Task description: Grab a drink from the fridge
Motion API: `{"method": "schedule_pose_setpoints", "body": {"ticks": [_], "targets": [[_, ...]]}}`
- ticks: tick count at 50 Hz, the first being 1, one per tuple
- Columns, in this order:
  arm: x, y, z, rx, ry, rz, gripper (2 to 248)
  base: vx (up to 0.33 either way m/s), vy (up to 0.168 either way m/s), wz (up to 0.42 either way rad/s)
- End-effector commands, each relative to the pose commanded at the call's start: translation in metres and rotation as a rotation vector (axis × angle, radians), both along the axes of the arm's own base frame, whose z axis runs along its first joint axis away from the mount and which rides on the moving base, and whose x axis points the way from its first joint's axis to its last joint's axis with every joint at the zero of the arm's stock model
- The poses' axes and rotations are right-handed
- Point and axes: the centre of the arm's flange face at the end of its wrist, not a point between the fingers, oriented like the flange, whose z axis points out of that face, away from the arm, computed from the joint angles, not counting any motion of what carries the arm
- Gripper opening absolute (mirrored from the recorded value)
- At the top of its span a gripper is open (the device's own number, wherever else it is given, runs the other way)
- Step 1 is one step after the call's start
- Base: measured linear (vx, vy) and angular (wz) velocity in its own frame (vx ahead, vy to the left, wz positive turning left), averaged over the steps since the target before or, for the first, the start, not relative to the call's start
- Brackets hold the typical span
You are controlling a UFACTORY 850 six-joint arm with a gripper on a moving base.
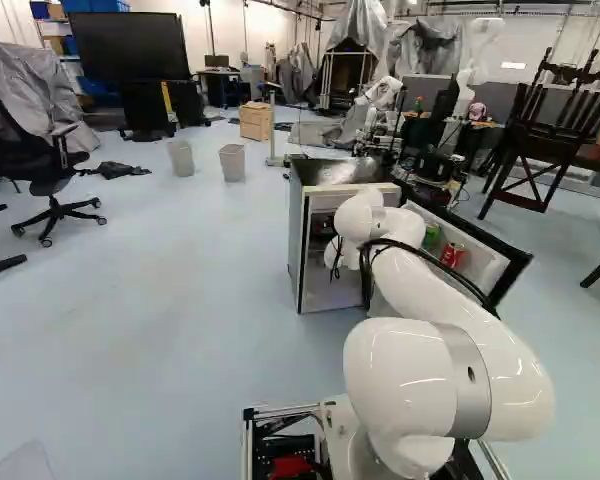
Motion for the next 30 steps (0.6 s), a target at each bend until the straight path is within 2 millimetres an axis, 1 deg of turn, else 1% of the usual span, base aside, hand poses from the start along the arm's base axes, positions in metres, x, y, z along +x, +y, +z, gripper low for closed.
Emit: {"method": "schedule_pose_setpoints", "body": {"ticks": [21,22,26,27,30], "targets": [[0.0050,0.0000,-0.0028,-0.004,-0.016,0.002,247,0.000,0.000,0.000],[0.0051,0.0000,-0.0029,-0.004,-0.016,0.002,241,0.000,0.000,0.000],[0.0052,-0.0001,-0.0029,-0.004,-0.016,0.002,241,0.000,0.000,0.000],[0.0052,-0.0001,-0.0029,-0.004,-0.016,0.002,206,0.000,0.000,0.000],[0.0053,-0.0001,-0.0030,-0.004,-0.017,0.002,206,0.000,0.000,0.000]]}}
